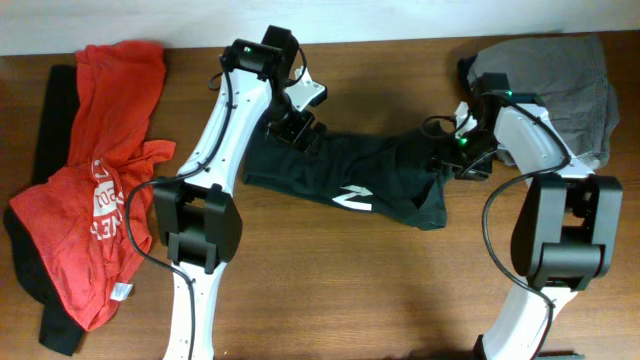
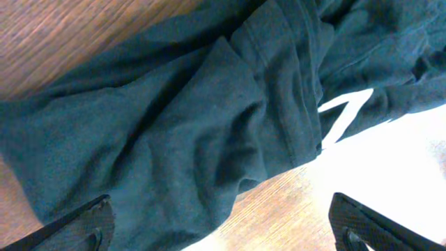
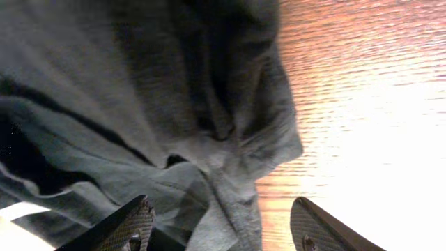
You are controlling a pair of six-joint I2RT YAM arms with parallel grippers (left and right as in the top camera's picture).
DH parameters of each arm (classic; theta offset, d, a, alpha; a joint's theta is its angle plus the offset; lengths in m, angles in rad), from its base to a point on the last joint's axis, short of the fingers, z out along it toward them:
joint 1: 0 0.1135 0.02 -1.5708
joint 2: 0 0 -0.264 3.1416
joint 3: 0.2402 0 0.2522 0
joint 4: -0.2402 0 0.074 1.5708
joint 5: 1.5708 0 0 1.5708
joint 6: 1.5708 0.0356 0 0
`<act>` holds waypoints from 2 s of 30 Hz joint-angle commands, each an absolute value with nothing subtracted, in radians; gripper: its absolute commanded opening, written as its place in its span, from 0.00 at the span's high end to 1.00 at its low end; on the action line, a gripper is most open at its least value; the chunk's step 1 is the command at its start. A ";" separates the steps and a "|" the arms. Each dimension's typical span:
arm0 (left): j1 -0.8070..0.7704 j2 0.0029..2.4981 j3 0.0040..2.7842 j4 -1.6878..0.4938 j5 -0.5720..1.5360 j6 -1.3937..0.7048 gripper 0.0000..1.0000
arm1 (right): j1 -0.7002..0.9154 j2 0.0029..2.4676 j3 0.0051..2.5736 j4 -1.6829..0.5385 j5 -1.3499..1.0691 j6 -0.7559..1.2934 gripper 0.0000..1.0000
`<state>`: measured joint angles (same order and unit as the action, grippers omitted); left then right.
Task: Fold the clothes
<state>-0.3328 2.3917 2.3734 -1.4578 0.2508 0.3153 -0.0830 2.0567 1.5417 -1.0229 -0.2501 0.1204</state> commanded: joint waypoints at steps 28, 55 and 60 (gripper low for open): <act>-0.033 2.344 2.660 -1.688 0.234 0.327 0.01 | -0.031 2.088 1.391 -0.841 -0.231 0.200 0.93; -0.029 2.344 2.660 -1.669 0.108 0.327 0.01 | -0.102 1.829 1.644 -1.129 -0.334 0.071 0.96; -0.030 2.344 2.660 -1.652 0.123 0.327 0.01 | 0.059 1.828 1.752 -1.097 -0.334 0.142 0.96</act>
<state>-0.0330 2.3753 2.6465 -1.6581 0.1150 0.3153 -0.0372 1.8648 1.6913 -1.1248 -0.3130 0.0875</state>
